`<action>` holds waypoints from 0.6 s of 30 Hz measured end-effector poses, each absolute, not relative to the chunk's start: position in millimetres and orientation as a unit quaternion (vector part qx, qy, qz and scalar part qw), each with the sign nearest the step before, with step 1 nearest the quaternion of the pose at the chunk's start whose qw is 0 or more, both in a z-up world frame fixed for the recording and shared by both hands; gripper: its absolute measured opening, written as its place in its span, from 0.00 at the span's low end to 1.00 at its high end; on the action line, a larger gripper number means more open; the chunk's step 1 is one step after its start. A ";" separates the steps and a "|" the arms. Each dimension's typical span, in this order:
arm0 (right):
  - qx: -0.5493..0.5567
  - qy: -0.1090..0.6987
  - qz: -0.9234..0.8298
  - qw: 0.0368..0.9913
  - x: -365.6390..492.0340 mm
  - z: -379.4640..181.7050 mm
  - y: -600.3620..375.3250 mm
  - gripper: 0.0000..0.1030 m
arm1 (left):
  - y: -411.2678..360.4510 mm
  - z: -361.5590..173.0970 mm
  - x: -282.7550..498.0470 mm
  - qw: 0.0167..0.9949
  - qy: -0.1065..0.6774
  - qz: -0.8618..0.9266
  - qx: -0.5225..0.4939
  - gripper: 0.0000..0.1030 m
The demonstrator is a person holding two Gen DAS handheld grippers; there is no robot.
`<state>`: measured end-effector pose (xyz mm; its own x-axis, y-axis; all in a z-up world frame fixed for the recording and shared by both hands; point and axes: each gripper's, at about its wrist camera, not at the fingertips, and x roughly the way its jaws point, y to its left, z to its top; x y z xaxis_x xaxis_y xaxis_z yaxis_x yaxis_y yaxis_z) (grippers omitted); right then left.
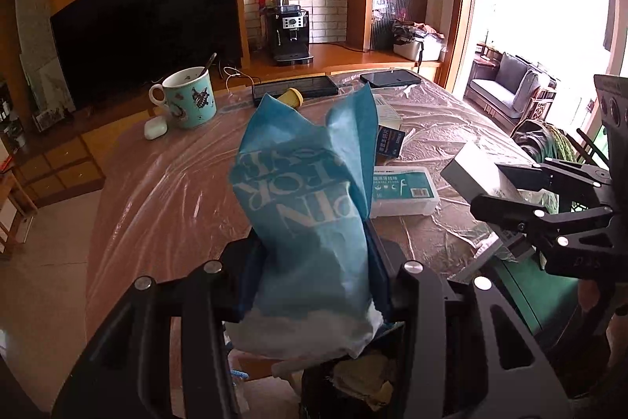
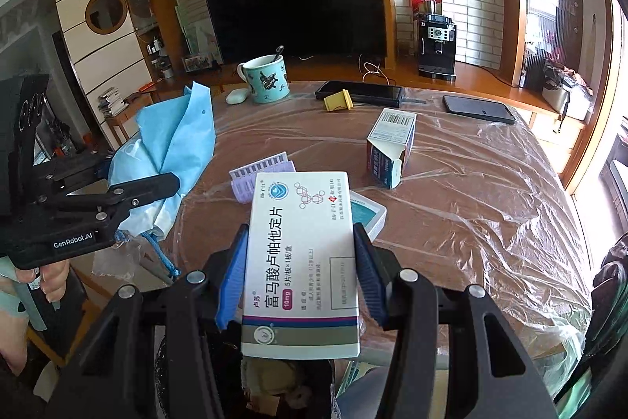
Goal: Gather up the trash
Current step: 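Carry the blue bag with the left gripper while the right carries the medicine box toward the bin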
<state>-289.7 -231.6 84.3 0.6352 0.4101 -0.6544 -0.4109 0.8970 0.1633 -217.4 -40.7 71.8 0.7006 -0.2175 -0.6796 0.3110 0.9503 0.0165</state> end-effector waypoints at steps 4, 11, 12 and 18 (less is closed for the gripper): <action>-0.005 0.360 0.236 0.903 -302.2 86.0 -229.0 0.49 | -39.1 70.4 -232.7 0.919 0.360 -0.143 0.070 0.46; -0.003 0.363 0.251 0.897 -319.8 85.6 -227.1 0.49 | -35.4 65.5 -256.8 0.916 0.368 -0.146 0.070 0.46; -0.003 0.365 0.252 0.896 -322.8 84.9 -227.2 0.49 | -34.3 64.2 -260.4 0.915 0.370 -0.147 0.069 0.46; 0.001 0.378 0.262 0.888 -338.9 78.7 -230.2 0.49 | -31.8 60.3 -275.3 0.910 0.377 -0.156 0.070 0.46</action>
<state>-338.9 -230.2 78.7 0.5770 0.4660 -0.6708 -0.4640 0.8629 0.2003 -275.3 -31.8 60.3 0.6669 -0.2317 -0.7082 0.3378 0.9411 0.0102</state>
